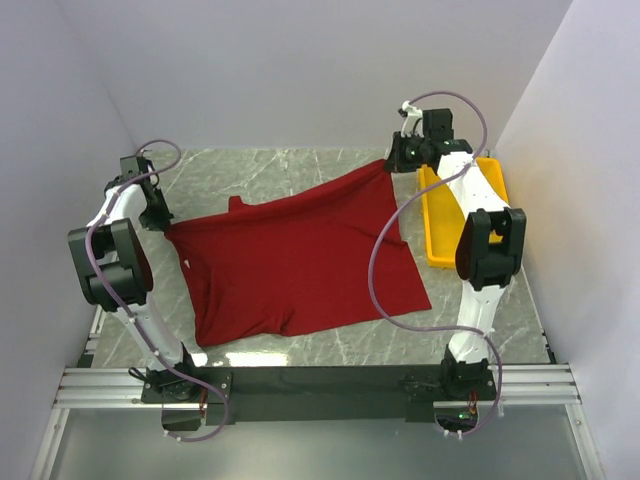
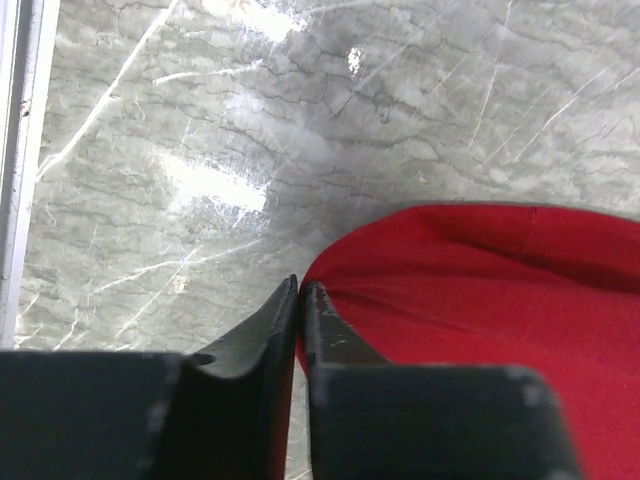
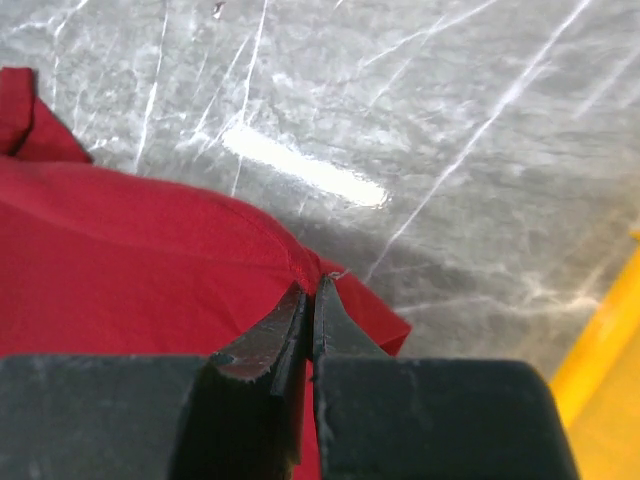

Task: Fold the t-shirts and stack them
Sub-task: Flatten the tshirt out

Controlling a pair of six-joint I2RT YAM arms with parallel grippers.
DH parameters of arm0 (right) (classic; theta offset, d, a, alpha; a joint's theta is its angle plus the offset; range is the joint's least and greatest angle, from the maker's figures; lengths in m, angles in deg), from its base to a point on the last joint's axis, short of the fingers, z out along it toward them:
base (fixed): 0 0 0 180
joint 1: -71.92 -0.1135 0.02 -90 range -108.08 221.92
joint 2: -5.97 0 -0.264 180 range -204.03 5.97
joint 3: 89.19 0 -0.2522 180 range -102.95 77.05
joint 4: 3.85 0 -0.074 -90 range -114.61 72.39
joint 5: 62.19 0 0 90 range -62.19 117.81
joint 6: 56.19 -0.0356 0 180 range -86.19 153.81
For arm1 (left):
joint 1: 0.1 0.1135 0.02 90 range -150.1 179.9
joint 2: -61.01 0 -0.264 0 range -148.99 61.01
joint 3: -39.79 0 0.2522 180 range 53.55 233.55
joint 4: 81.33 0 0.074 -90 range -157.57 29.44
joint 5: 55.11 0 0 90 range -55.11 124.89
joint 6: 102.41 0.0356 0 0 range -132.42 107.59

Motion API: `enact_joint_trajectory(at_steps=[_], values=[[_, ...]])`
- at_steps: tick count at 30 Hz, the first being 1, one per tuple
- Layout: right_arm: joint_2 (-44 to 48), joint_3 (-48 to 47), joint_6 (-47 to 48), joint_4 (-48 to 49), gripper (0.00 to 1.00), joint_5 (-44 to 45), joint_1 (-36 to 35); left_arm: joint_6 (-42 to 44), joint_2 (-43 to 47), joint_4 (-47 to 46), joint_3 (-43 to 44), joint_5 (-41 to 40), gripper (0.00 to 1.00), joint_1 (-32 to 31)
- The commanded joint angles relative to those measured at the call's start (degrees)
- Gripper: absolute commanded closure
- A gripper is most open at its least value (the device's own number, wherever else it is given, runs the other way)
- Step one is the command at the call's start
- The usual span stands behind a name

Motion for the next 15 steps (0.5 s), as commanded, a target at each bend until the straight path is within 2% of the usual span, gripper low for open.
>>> enact_joint_trajectory(at_steps=[1,4,7,8,11,15], values=[[-2.42,-3.11,-0.47,0.82,1.00,-5.32,0.91,0.99,1.72,-2.50,-0.37,1.13,0.85,0.51],[-3.13,-3.38,4.00,-3.12,1.00,-9.45,0.99,0.38,3.65,-2.15,-1.60,3.59,0.83,0.60],[0.37,1.53,11.12,-6.73,1.00,-10.87,0.91,0.11,8.47,-3.02,-5.28,5.18,0.85,0.60],[1.78,6.16,14.70,-6.91,1.00,-11.13,1.08,-0.41,9.89,-3.20,-6.34,5.35,0.87,0.60],[7.58,15.91,21.83,-7.44,1.00,-11.40,1.17,-2.34,14.81,-2.77,-10.47,5.62,0.98,0.77],[13.21,25.52,27.65,-7.70,1.00,-9.47,1.17,-5.51,17.63,-1.19,-15.48,6.41,0.99,1.13]])
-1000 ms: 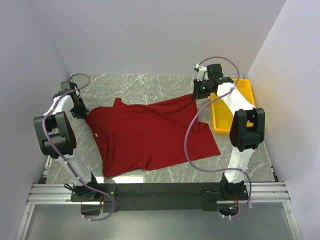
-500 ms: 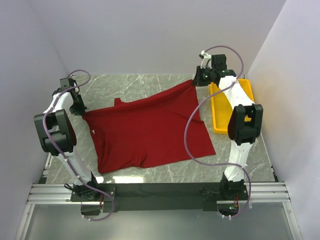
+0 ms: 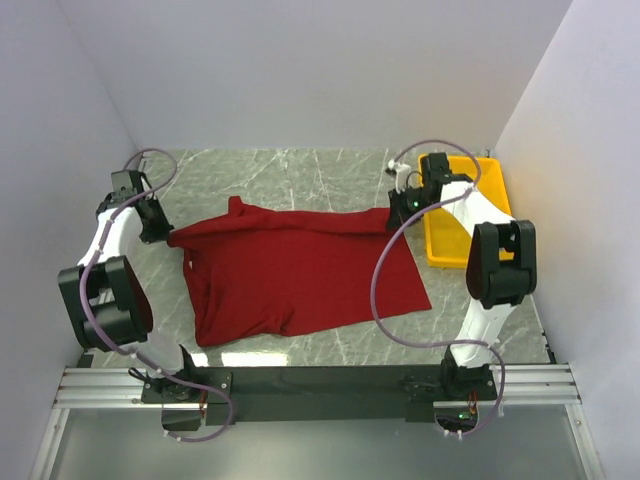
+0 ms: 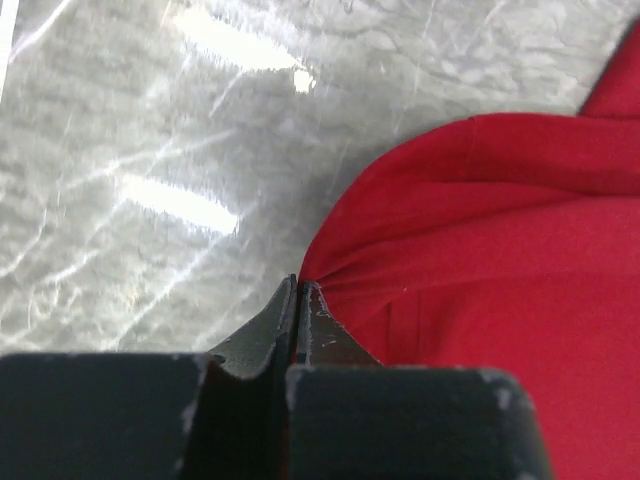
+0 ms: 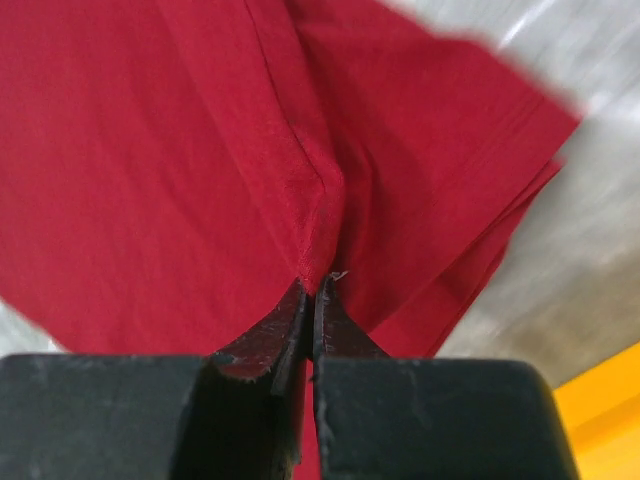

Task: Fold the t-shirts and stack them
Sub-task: Flatten the tshirt out

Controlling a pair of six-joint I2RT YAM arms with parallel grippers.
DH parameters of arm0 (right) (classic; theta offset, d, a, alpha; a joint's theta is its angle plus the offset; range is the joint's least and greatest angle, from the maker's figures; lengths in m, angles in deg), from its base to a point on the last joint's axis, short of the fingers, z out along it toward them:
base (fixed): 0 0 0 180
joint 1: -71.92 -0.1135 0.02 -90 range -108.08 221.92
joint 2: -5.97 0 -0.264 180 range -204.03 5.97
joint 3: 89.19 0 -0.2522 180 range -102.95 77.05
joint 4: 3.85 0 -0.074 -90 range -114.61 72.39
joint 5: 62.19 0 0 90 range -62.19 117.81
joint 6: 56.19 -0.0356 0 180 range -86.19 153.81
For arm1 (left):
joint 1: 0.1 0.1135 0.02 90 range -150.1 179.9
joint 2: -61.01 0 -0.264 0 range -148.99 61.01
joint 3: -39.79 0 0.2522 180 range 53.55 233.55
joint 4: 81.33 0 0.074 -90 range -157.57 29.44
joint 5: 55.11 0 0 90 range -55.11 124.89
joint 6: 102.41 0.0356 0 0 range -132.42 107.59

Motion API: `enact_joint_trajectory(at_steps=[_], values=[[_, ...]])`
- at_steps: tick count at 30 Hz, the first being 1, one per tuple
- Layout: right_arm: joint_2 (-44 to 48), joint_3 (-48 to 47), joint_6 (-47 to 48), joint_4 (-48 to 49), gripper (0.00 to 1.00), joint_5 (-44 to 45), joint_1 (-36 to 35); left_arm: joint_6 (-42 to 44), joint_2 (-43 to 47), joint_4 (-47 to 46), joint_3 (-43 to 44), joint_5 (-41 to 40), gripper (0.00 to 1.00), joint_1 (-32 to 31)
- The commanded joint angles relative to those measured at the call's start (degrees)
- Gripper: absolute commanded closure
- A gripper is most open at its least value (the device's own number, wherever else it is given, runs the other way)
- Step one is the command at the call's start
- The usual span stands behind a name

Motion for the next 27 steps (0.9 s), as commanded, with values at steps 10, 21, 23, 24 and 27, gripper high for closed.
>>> enact_joint_trajectory(at_steps=[10,21,23,24,27], values=[[5.62,9.48,9.44,-1.85,1.00,9.51,0.69,-5.81,-1.34,5.15,-2.67,1.71,0.74,1.26],[7.55,13.96,14.18,-2.55,1.00,10.57,0.69,-6.17,8.61,-1.52,-1.44,5.21,0.52,1.35],[7.28,14.05,13.92,-2.55,1.00,10.05,0.60,-4.94,6.06,-2.31,-0.03,8.03,0.47,1.26],[7.28,13.88,13.74,-2.38,1.00,9.70,0.60,-4.50,3.00,-3.71,1.37,9.26,0.43,1.26],[6.76,13.00,12.69,-2.46,1.00,8.64,0.51,-2.48,-4.72,-4.86,6.01,14.89,0.40,1.26]])
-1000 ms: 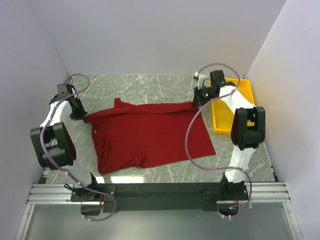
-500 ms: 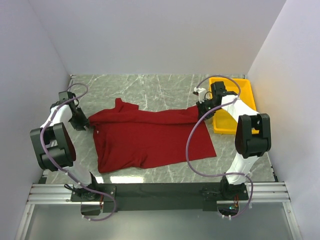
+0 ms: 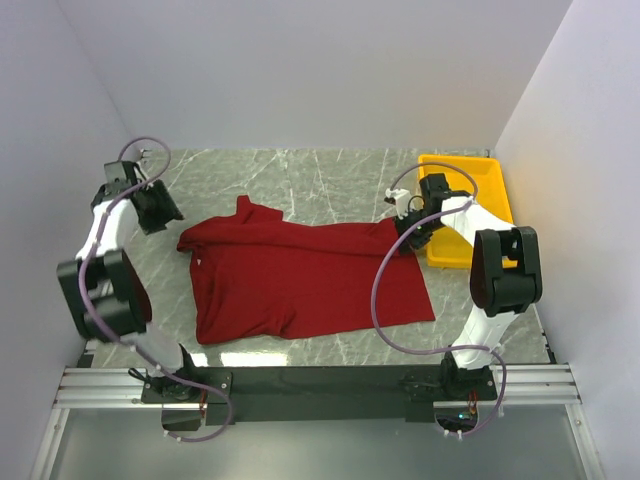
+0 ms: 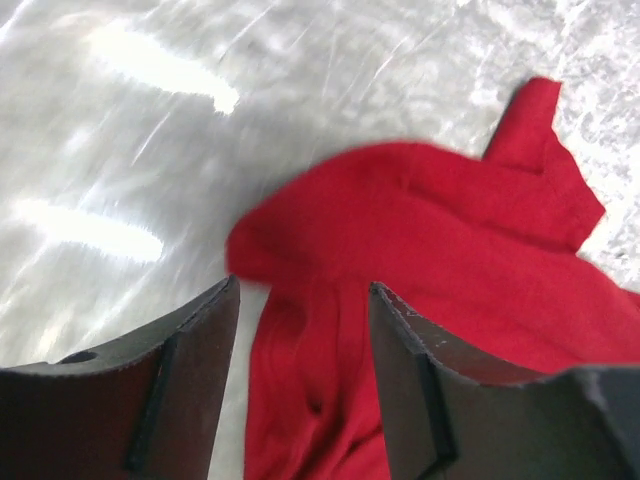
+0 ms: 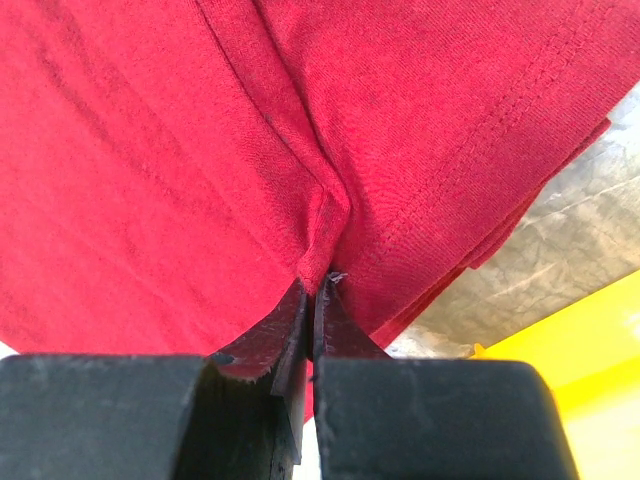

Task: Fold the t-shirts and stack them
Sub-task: Flatten the tshirt out

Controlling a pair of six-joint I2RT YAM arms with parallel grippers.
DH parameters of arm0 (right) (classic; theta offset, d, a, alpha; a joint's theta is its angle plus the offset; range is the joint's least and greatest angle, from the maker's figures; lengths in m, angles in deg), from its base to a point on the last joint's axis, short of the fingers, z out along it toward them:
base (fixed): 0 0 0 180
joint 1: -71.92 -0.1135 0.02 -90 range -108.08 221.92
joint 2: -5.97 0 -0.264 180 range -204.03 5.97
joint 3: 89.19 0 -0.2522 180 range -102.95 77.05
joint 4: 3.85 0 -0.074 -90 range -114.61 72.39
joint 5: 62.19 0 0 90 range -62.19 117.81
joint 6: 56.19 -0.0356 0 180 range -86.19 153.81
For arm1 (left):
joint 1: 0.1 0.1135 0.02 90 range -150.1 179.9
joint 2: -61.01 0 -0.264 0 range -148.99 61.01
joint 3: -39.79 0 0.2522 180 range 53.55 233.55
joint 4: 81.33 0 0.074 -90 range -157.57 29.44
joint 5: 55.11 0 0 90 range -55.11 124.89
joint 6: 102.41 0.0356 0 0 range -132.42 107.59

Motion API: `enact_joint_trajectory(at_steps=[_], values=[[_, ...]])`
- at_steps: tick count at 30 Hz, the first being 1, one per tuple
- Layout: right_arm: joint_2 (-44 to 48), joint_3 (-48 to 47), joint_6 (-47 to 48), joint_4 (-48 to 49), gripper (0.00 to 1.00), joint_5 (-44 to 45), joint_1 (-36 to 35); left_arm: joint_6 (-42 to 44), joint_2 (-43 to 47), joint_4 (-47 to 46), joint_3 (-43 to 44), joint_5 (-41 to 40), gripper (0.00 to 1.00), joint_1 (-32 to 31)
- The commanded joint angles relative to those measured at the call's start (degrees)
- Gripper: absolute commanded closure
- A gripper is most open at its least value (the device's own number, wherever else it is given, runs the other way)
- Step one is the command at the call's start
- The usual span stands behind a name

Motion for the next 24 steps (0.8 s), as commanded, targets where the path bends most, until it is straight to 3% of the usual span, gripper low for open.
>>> enact_joint_trajectory(at_steps=[1,6,11,19,24], values=[[0.72,-1.32,0.25,-0.06,1.00,-1.20,0.51,2.99,-8.97,-3.22,5.88,7.72,0.40,0.17],[-0.16,-2.73,-0.45,-0.41,1.00,-1.99,0.60,8.87,-20.04,-1.74,14.83,12.04,0.40,-0.01],[-0.60,-3.60,-1.42,-0.41,1.00,-2.25,0.51,15.64,-25.33,2.22,20.30,13.26,0.42,-0.53],[-1.21,-4.48,-1.86,-0.85,1.00,-2.34,0.51,21.18,-28.76,2.93,20.22,17.83,0.42,-2.73],[-1.91,-5.36,-2.30,-0.94,1.00,-2.69,0.51,23.12,-29.82,4.24,20.75,16.52,0.44,-4.31]])
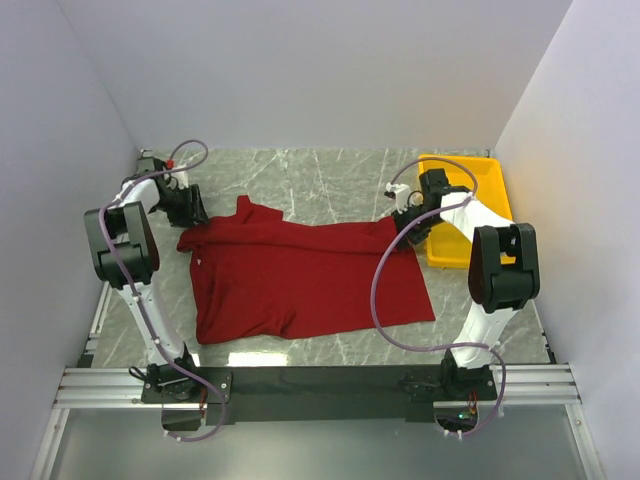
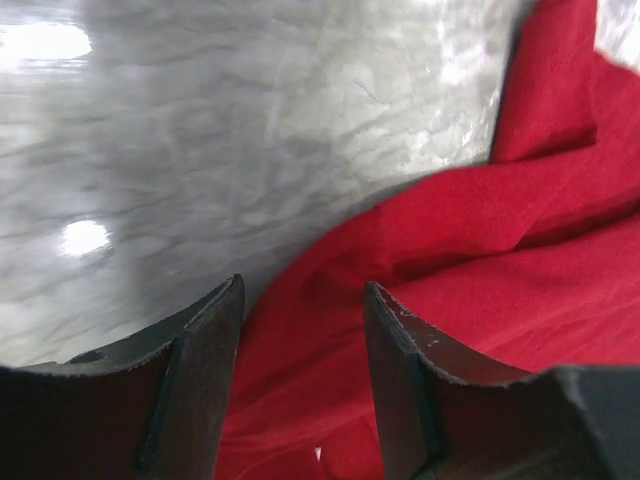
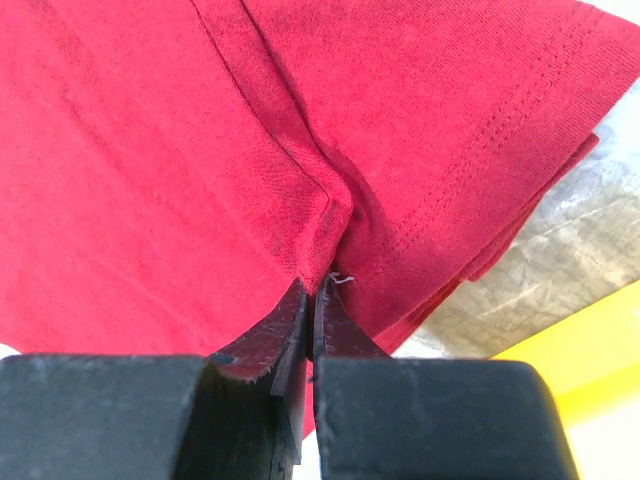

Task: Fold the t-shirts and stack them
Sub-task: Flatten the tshirt out

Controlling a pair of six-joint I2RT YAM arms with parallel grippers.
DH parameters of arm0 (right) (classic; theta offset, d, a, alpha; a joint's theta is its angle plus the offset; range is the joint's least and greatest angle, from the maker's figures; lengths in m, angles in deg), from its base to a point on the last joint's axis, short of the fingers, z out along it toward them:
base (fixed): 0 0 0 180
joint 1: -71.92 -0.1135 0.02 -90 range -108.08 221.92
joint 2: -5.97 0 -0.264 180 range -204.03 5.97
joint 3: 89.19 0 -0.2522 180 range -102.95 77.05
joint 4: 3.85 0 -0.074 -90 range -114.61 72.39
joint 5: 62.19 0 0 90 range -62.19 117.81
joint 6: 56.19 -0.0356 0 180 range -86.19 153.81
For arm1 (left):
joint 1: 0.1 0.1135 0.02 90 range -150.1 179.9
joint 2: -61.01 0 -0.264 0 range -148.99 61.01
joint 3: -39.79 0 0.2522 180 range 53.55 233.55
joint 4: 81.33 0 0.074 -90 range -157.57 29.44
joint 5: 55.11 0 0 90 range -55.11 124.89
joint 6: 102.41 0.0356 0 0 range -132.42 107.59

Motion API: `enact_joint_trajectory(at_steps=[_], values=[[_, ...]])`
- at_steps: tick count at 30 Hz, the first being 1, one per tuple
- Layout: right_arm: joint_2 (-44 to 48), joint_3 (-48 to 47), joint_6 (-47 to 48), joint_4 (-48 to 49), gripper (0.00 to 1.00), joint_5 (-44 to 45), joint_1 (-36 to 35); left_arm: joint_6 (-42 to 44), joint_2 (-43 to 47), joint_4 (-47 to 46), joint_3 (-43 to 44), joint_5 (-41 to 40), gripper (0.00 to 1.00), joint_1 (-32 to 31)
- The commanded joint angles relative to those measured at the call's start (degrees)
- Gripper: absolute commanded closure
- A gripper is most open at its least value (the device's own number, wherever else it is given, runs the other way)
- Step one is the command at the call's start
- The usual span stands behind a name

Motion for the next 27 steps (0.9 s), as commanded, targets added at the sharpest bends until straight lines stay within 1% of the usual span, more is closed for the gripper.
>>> enact_joint_trajectory(at_steps=[1,4,8,12,17,27], values=[[-0.43,-2.63,-0.66,-0.52,1.00,-1.34,0.40,3.67,-0.38,1.23,2.04,-0.08,0.44,-1.08],[-0.69,-2.98,-0.83,-0.79,1.00,-1.78,0.40,3.67,-1.08,1.50,2.48,-3.42,0.45,-1.52],[-0.52,-2.72,-0.84,-0.79,1.00,-1.95,0.40,3.32,-1.70,1.41,3.27,-11.06,0.48,-3.10],[-0.34,-2.72,-0.92,-0.79,1.00,-2.22,0.40,2.97,-1.17,0.62,3.00,-16.34,0.49,-4.07],[-0.43,-2.63,-1.36,-0.52,1.00,-2.48,0.40,3.14,-1.52,0.79,2.66,-16.10,0.54,-4.51],[-0.61,-3.25,-1.54,-0.35,1.00,-2.57,0.40,3.67,0.58,-0.53,-0.77,-17.85,0.57,-6.53]])
